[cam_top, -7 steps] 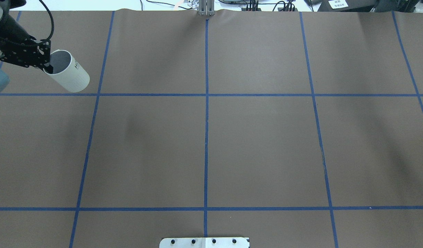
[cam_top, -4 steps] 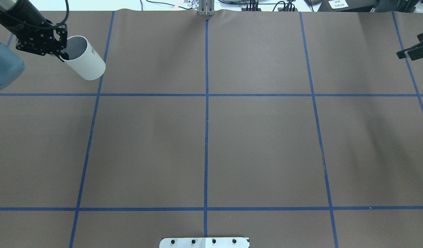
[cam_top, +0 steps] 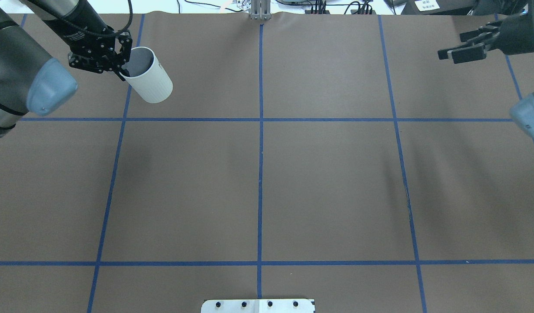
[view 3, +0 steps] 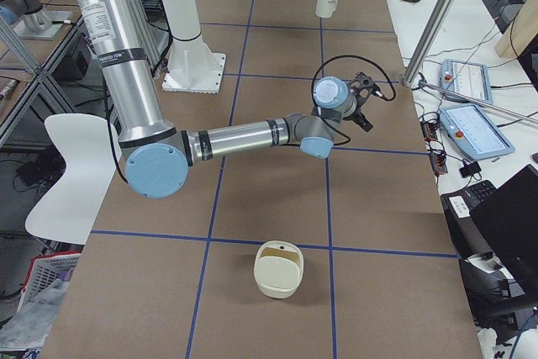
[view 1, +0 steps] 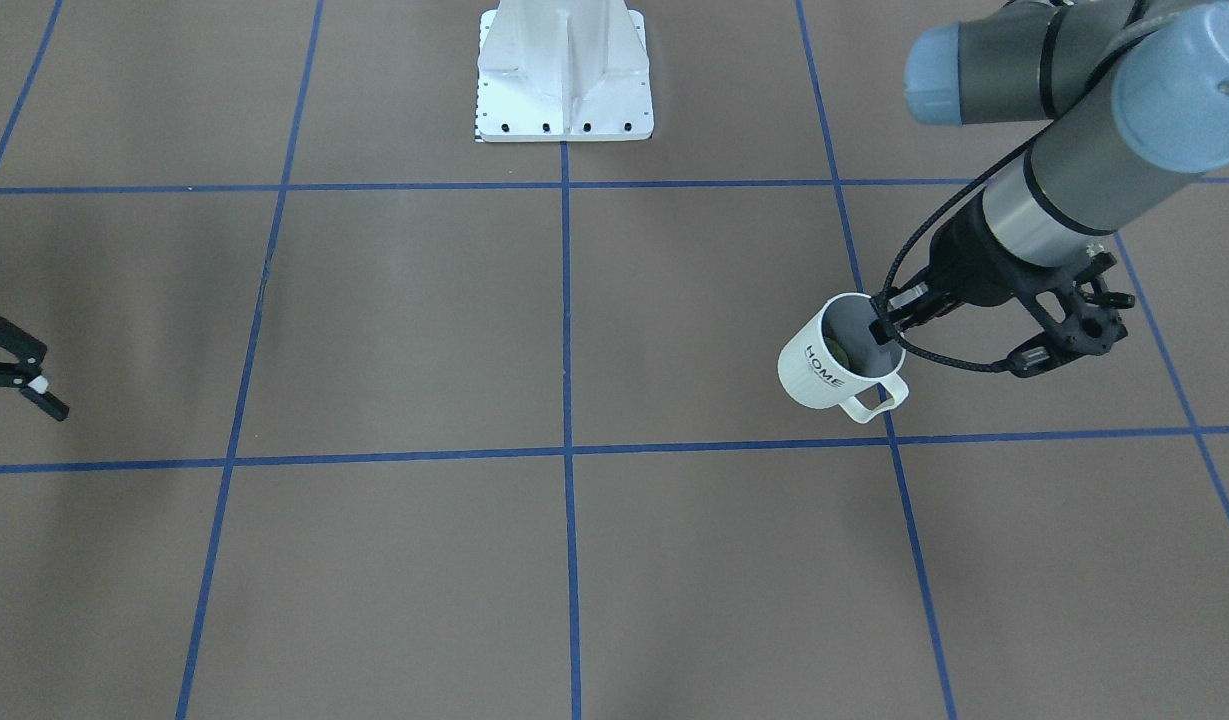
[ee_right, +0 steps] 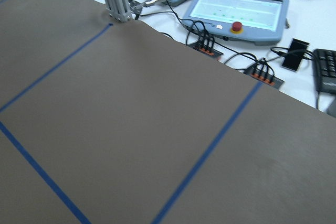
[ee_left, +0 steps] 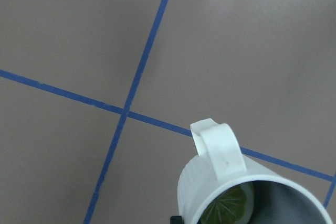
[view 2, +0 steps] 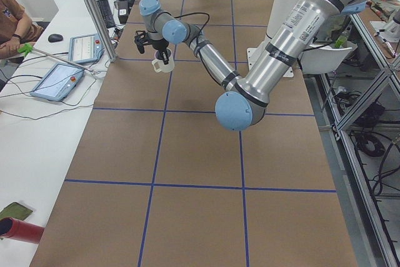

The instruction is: Left arm hands cup to right arm to dump lemon

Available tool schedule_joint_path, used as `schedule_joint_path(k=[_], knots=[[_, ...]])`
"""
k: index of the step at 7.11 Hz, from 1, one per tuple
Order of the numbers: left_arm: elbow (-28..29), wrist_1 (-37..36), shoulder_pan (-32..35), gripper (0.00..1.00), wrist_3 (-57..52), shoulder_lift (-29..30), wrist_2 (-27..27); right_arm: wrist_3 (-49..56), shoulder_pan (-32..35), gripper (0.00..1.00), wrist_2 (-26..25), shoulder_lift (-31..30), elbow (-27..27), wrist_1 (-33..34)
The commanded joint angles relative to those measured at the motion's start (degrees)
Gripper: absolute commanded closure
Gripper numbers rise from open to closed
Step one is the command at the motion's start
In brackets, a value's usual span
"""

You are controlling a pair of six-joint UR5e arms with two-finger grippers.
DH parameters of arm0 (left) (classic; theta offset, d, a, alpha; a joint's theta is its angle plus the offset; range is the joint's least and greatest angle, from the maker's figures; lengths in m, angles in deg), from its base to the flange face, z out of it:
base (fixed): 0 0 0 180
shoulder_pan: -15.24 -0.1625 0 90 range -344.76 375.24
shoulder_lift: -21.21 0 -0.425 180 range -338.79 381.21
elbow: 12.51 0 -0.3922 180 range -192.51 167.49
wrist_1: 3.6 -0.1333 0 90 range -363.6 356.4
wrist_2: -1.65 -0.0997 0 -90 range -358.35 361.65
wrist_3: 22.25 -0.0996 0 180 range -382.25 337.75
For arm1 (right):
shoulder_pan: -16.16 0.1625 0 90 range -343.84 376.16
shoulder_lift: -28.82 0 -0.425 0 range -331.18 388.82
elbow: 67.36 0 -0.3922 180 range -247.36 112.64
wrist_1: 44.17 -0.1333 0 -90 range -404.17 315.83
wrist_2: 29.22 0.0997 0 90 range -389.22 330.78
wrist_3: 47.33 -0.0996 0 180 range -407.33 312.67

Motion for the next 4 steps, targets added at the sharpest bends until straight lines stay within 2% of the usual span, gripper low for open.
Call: schedule_joint_path(k=[1,3,4], knots=[[3.2,0.0,-1.8,1.0,9.9,6.7,0.0,-6.8,-10.9,0.0,-15.4,0.5,5.8,-6.2],[7.1,0.0,-4.6,1.0,17.8,13.1,-3.4,-10.2,-23.0,0.0,-31.1,0.6,11.7,-5.4],[8.8,0.0,-5.3,1.0,17.8,14.2,-3.5,-9.5,-26.8,0.01,-35.4,0.3,13.2,-5.1]])
